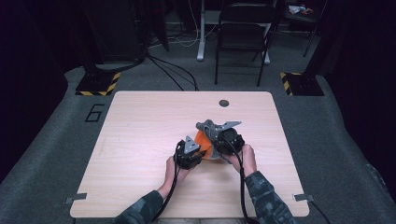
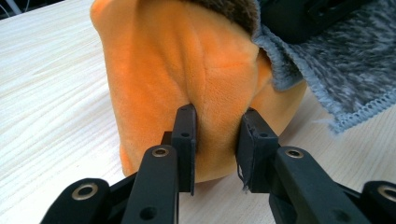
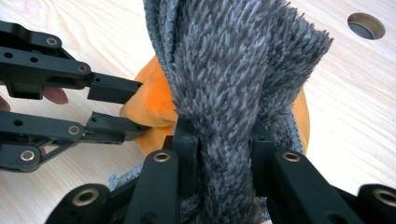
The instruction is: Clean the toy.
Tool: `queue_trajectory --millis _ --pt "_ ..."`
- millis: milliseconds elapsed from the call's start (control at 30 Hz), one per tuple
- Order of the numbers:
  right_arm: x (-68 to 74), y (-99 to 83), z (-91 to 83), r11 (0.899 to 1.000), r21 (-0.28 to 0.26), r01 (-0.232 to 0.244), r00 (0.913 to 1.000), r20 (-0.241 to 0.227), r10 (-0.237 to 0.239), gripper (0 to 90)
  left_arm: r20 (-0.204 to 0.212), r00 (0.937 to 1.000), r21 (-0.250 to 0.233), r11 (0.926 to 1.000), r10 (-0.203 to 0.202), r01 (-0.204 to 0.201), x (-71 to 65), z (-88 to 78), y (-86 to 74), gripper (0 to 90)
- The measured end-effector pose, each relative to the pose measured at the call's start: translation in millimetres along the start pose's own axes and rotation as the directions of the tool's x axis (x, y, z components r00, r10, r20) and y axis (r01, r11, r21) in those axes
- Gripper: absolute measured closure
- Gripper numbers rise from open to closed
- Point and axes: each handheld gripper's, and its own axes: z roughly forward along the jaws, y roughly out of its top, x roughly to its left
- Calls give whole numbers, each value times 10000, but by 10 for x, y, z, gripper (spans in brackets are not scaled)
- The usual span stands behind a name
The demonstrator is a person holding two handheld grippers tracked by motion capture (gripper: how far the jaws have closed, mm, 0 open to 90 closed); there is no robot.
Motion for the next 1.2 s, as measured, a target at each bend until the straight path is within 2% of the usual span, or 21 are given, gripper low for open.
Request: queue_trajectory --millis 33,67,133,267,433,533,767,933,1100,1167,1200 --pt "5 -2 -5 9999 51 -130 9999 38 130 716 -20 10000 -32 10000 5 -6 1 0 0 707" --pt "-10 -4 -5 10000 45 59 9999 111 -60 716 -16 10000 -48 10000 -7 7 1 1 1 707" --pt "-16 -12 -11 9999 163 -18 9997 224 14 716 20 10000 -44 10000 -30 30 6 -2 -1 707" --pt "-98 -41 -7 9996 238 -174 9996 248 168 715 58 9999 -70 9999 -140 141 12 -1 -4 706" --pt "-221 -96 -1 9976 421 -557 9979 368 542 711 84 9999 -73 9999 -138 139 25 0 -4 705" --pt "-293 -134 17 9946 474 -918 9956 245 908 709 99 9998 -114 9998 -182 183 30 3 -7 705" --pt "-420 -206 61 9891 585 -1350 9908 204 1340 709 147 9996 -127 9996 -255 257 41 1 -11 705" --pt "-503 -268 113 9834 802 -1627 9865 304 1607 709 172 9994 -120 9994 -311 313 48 0 -15 705" --pt "-627 -374 212 9697 1135 -2164 9762 397 2132 708 170 9987 -155 9987 -479 481 70 0 -27 705" --pt "-671 -446 308 9625 1486 -2271 9736 570 2209 708 70 9990 -213 9988 -434 435 89 -3 -33 705" --pt "-690 -480 359 9597 1629 -2292 9733 496 2240 708 123 9988 -197 9987 -473 475 95 -4 -35 704"
